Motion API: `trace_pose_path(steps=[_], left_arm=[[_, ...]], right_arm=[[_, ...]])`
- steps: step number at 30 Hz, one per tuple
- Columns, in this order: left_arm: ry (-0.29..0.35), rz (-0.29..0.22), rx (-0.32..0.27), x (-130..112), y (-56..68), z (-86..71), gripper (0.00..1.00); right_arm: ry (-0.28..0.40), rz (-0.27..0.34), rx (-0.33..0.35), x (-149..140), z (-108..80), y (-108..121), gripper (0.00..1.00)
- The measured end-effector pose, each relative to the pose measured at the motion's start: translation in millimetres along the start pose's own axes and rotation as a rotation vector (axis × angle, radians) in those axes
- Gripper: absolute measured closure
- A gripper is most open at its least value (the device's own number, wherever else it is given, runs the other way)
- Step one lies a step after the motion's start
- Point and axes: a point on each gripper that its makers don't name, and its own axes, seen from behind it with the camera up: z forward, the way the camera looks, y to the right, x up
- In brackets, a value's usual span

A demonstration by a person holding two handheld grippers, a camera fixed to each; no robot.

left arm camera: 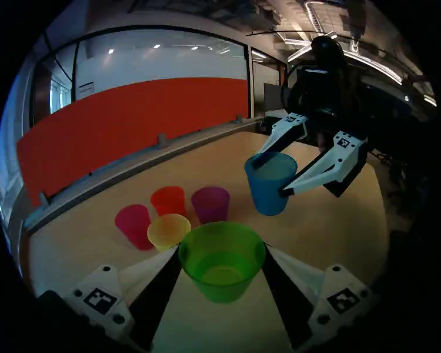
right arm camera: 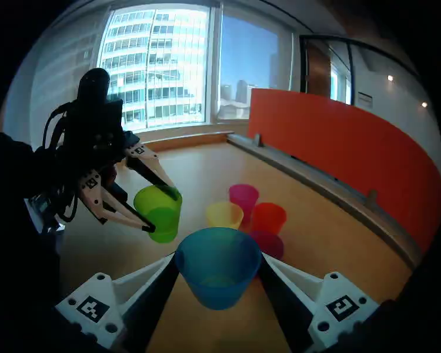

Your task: Pour water

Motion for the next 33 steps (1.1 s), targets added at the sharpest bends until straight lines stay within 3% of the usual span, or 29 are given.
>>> trace_pose_path(steps=[15,33], left_arm=[[-0.108,0.017,-0.022,-35.0,3.2,16.3,0.11],[-0.136,0.001,-0.043,-54.0,11.0,31.4,0.11]], right_arm=[[-0.088,0.023,0.016,-44.7,18.9,-6.6,0.07],[-0.137,0.049,0.033,-77.3,30.7,-19.1,0.07]])
